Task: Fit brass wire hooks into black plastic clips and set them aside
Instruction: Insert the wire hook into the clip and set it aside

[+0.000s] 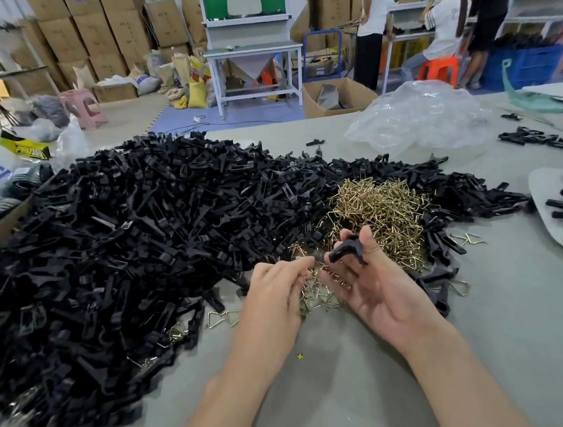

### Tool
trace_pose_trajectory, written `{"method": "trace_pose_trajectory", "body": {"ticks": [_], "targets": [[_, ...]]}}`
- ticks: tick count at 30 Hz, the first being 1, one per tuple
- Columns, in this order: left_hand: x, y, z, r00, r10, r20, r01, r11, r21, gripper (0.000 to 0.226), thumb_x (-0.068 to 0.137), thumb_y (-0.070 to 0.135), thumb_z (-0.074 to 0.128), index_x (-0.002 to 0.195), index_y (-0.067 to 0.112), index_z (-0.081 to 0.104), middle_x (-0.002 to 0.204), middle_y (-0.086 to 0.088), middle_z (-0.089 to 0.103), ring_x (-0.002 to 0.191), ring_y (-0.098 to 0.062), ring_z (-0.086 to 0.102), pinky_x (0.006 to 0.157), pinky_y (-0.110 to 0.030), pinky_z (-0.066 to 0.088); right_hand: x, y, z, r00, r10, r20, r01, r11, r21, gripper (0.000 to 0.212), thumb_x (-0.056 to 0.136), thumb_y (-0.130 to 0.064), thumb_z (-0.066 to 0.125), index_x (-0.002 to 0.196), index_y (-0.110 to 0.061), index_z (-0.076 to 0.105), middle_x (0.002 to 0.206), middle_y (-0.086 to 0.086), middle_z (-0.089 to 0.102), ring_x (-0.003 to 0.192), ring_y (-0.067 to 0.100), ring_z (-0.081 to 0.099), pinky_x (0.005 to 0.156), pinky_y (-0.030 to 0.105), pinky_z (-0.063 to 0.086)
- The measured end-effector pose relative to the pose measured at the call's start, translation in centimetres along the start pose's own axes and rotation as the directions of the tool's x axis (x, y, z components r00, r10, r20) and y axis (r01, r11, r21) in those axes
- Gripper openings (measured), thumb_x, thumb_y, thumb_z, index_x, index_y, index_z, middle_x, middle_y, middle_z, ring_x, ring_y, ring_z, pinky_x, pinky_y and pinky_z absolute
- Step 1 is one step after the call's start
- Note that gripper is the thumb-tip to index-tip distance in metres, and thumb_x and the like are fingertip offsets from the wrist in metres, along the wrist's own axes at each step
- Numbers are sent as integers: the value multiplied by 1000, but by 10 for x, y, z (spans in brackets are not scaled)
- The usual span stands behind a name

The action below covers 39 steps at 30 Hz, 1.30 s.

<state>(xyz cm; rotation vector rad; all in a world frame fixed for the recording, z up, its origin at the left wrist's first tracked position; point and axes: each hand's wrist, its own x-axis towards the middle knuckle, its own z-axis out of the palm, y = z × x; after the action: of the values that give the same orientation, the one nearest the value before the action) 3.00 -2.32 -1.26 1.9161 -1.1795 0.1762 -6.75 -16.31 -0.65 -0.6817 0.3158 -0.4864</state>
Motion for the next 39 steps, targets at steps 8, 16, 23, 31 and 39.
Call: {"method": "trace_pose_trajectory", "body": {"ticks": [8,16,23,31,39], "targets": [[0,3,-4,976,-208,-62,194,963,-184,15,96,22,65,100,36,69,88,26,70,81,2,64,74,-11,45,-2,4,1,1000,-8,27,11,994,-112,29,86,-42,66,92,-16,79,100,11,71,99,25,69,92,47,58],[1,11,-9,983,-172,-62,159,972,-174,21,98,17,60,94,37,64,94,25,65,87,1,60,74,-7,39,-4,8,3,997,48,61,-33,976,-214,36,87,-42,71,105,-12,78,117,16,70,120,36,64,101,50,53],[5,11,-9,946,-325,0,278,809,-518,26,99,8,58,95,30,72,86,8,73,75,-4,65,69,-13,50,-3,11,8,990,119,82,-104,981,-163,33,88,-38,67,100,-10,79,113,21,72,110,40,69,87,47,59],[3,10,-10,958,-280,-55,225,859,-460,33,101,7,54,99,34,72,89,8,70,72,-11,66,68,-15,50,-3,8,8,994,93,53,-85,988,-130,32,83,-37,69,95,-9,80,96,14,74,90,22,74,84,35,62],[1,3,-9,992,-99,-80,89,989,-116,34,100,-1,50,108,25,70,92,12,53,76,-5,61,70,-16,49,-7,2,6,998,55,42,-48,987,-151,34,85,-38,70,100,-9,79,97,14,71,90,21,71,75,31,62]]}}
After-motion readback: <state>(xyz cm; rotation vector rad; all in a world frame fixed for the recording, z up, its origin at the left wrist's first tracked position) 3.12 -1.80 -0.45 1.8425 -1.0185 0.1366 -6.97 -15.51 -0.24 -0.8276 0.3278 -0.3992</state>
